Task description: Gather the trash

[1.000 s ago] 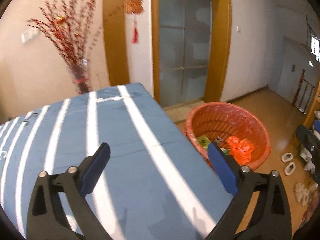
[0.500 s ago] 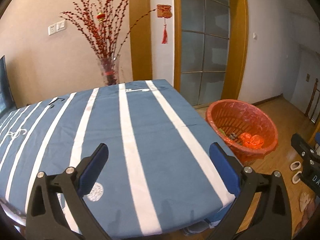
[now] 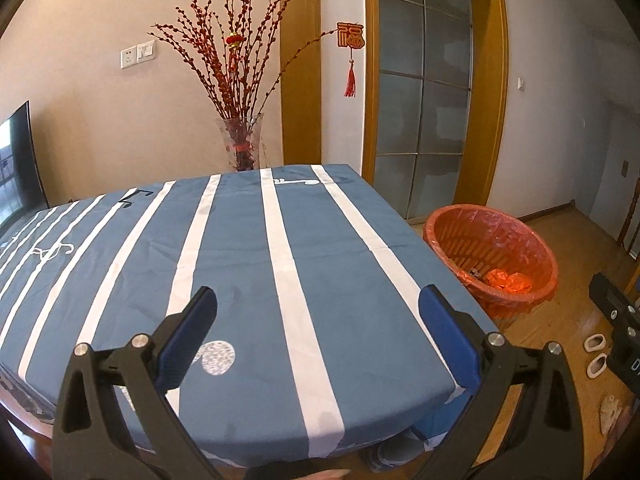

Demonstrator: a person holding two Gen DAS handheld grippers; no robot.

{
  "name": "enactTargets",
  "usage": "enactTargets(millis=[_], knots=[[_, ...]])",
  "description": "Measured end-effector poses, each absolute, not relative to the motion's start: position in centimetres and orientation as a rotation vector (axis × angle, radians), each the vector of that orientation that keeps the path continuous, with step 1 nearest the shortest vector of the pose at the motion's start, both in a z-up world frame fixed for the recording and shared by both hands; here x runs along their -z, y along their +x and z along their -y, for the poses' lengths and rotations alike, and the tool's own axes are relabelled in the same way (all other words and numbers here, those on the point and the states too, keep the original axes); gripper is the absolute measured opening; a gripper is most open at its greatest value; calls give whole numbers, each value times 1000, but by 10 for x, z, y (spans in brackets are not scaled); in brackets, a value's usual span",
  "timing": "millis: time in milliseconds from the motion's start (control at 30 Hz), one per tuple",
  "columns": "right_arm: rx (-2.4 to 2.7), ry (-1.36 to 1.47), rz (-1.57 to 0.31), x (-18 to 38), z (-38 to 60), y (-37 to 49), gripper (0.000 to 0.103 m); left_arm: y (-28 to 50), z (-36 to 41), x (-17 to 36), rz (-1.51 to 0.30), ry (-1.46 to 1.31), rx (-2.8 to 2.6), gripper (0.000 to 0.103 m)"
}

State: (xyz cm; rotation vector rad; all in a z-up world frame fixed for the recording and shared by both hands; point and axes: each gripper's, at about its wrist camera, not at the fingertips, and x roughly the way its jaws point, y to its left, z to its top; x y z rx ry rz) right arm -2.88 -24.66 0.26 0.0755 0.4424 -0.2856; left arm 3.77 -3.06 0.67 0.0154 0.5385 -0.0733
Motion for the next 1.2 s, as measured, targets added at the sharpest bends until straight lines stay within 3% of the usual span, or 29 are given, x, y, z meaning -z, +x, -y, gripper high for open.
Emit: enactTargets(millis=[1200], knots=[[269, 106, -482, 18, 249, -46, 101, 4, 25, 7, -502, 37, 112, 99]])
